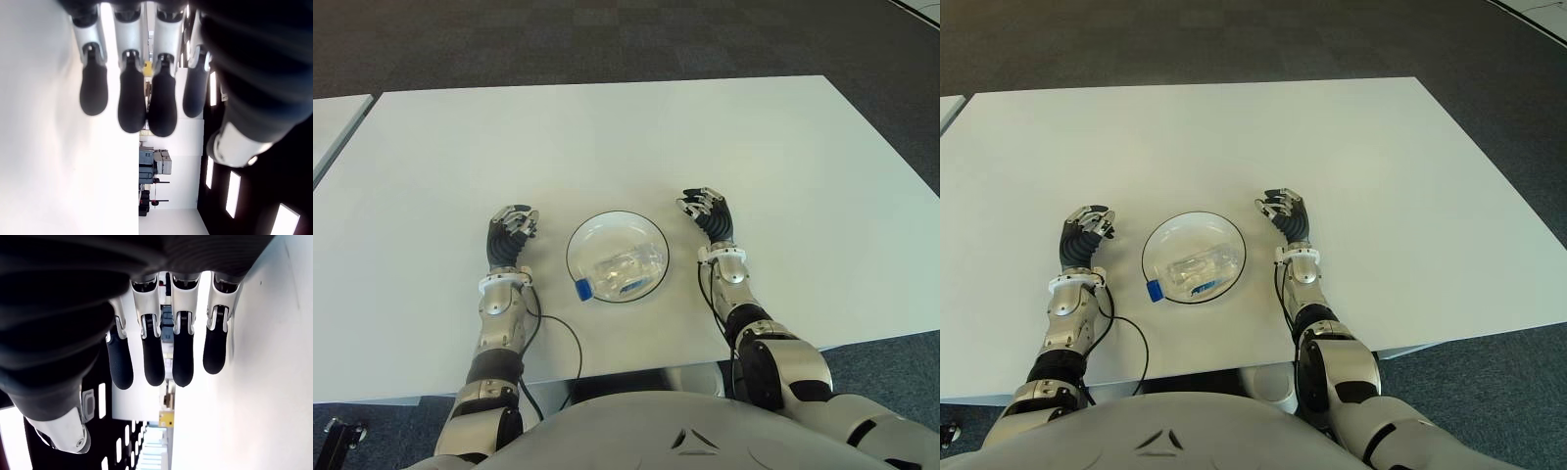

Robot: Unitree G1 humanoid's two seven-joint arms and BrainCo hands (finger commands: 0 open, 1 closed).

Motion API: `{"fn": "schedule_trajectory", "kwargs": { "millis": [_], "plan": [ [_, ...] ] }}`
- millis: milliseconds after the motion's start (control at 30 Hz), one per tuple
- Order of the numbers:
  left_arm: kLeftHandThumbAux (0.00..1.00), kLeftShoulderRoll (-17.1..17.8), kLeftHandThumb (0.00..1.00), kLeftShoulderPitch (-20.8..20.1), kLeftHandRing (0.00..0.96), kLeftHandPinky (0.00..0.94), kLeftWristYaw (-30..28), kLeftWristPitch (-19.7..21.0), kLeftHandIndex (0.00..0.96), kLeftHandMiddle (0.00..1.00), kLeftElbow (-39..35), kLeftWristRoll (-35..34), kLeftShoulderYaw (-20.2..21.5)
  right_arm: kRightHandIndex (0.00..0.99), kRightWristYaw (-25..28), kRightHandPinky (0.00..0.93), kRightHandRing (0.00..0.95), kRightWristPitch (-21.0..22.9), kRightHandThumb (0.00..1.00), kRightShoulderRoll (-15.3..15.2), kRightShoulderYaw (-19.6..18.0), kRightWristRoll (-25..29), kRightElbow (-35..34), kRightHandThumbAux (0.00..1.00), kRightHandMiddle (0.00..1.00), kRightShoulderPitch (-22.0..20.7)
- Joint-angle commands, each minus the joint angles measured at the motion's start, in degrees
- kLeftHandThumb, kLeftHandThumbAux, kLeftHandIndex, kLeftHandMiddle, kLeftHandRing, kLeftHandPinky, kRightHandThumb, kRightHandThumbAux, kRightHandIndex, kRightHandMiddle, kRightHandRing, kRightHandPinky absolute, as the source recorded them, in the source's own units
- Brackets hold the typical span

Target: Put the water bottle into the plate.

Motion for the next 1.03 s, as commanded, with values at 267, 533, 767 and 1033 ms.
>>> {"fn": "schedule_trajectory", "kwargs": {
  "millis": [267,533,767,1033],
  "plan": [
    [0.711,-0.29,0.710,1.97,0.650,0.639,-0.32,1.94,0.436,0.674,1.18,0.70,-0.62,0.435,-1.06,0.708,0.707,1.97,0.703,1.28,-0.90,1.40,0.47,0.729,0.702,3.10],
    [0.711,-0.65,0.710,2.23,0.655,0.621,-0.59,1.55,0.437,0.682,0.89,0.84,-0.98,0.436,-0.61,0.721,0.715,1.41,0.703,1.06,-0.76,1.15,0.00,0.729,0.708,3.46],
    [0.712,-0.93,0.709,2.50,0.638,0.614,-0.31,1.46,0.436,0.665,0.63,1.06,-1.10,0.436,-0.56,0.735,0.729,1.39,0.703,0.86,-0.54,0.86,-0.24,0.730,0.714,3.73],
    [0.712,-1.13,0.710,2.53,0.638,0.616,0.39,1.40,0.436,0.665,0.75,1.69,-1.06,0.435,-0.84,0.730,0.731,1.80,0.700,0.65,-0.13,0.43,-0.14,0.732,0.716,3.73]
  ]
}}
